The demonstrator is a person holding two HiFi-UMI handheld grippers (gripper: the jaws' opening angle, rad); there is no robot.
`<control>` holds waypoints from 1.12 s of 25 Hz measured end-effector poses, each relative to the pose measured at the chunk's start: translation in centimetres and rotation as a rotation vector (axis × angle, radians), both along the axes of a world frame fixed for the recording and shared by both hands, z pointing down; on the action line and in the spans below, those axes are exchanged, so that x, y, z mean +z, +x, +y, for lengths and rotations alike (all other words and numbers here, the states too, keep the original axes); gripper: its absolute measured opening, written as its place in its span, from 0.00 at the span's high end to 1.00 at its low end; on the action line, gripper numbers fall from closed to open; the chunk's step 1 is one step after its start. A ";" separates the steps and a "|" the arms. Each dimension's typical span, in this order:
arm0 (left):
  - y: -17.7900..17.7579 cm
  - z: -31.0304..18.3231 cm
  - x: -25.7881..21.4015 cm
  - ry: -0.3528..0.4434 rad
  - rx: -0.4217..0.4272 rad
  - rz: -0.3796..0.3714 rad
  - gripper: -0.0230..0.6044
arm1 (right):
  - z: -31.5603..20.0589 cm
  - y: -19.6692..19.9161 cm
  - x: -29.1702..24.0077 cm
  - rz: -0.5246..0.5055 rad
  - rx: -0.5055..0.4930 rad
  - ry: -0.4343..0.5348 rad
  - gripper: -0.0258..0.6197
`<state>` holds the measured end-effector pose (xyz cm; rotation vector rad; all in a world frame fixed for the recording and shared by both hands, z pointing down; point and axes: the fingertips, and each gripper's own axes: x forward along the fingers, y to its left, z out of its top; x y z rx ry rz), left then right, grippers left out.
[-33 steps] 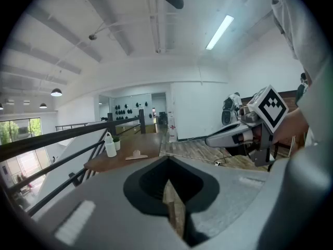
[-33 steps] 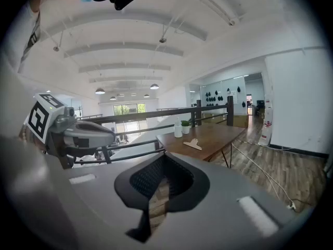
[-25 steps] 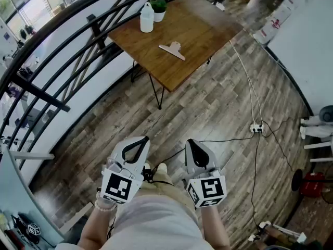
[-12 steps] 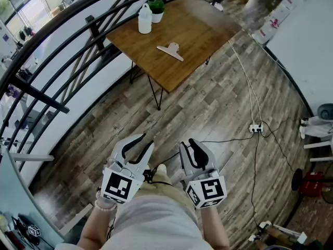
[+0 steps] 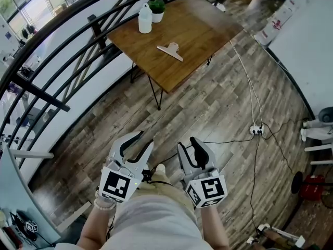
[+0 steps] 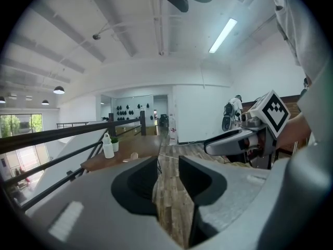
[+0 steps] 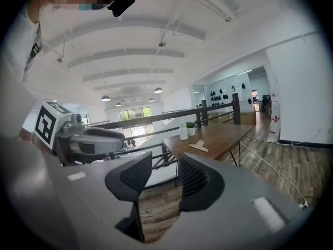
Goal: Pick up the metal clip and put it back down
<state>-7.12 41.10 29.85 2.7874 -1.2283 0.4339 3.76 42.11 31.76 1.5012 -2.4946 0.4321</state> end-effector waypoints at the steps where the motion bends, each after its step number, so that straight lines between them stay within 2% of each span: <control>1: 0.2 -0.1 -0.2 0.009 -0.003 -0.006 0.76 | -0.1 0.2 0.0 -0.002 -0.006 0.001 0.70; 9: 2.2 -0.5 -1.2 0.041 -0.033 -0.018 0.76 | -0.9 2.6 -0.1 -0.011 -0.038 0.016 0.70; 16: 2.3 -0.6 -0.4 0.028 -0.112 0.010 0.76 | -0.9 4.5 0.8 -0.020 -0.047 0.007 0.70; 20: 2.5 -1.5 -1.2 0.059 -0.110 0.007 0.76 | -1.6 5.1 0.4 -0.009 -0.048 0.027 0.69; 28: 2.9 -5.2 -0.3 0.065 -0.091 0.015 0.76 | -4.5 5.3 1.6 -0.017 -0.018 0.017 0.70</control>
